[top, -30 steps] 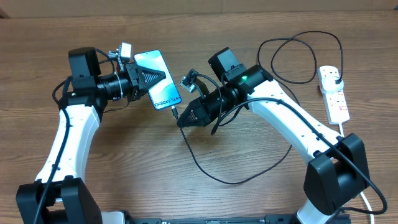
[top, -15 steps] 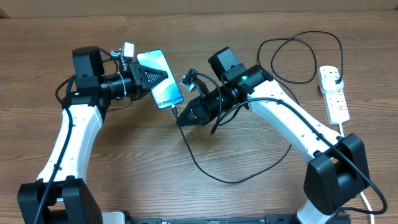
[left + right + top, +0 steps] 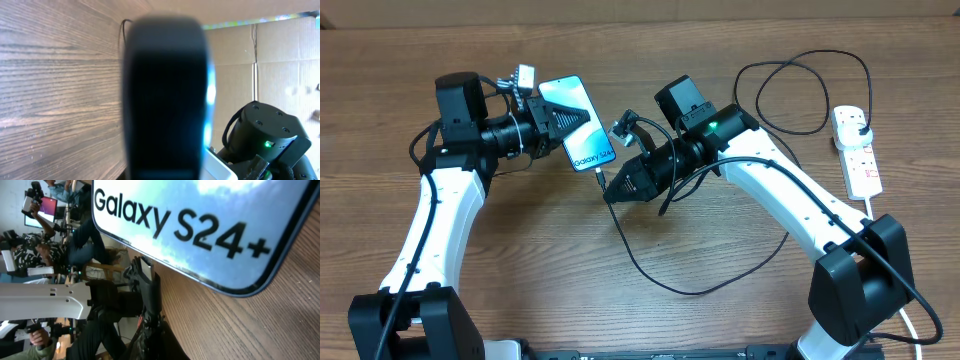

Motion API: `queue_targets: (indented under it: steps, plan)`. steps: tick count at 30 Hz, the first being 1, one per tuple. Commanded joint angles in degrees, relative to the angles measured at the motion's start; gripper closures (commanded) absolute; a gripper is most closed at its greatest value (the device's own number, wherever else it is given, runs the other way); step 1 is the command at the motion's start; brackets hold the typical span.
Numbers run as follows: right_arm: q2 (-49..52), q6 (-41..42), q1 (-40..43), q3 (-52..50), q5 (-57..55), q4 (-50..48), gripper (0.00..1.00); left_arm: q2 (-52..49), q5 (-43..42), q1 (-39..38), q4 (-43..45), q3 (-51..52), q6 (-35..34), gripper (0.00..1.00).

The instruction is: Plug charger to phone and switch on socket

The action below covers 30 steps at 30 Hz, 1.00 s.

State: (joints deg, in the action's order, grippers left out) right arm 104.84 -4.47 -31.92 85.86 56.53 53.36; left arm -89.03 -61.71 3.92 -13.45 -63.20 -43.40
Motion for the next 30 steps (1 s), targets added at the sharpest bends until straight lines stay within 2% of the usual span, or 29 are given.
queue_targets:
  steps: [1, 30]
  plan:
    - [-2.43, 0.24, -0.26, 0.13, 0.15, -0.22, 0.96, 1.40, -1.55, -0.31, 0.92, -0.66, -0.48, 0.96]
    - [-2.43, 3.23, 0.04, 0.13, 4.07, -1.97, 0.96, 1.42, -9.88, -0.31, 3.45, -0.66, 7.15, 0.96]
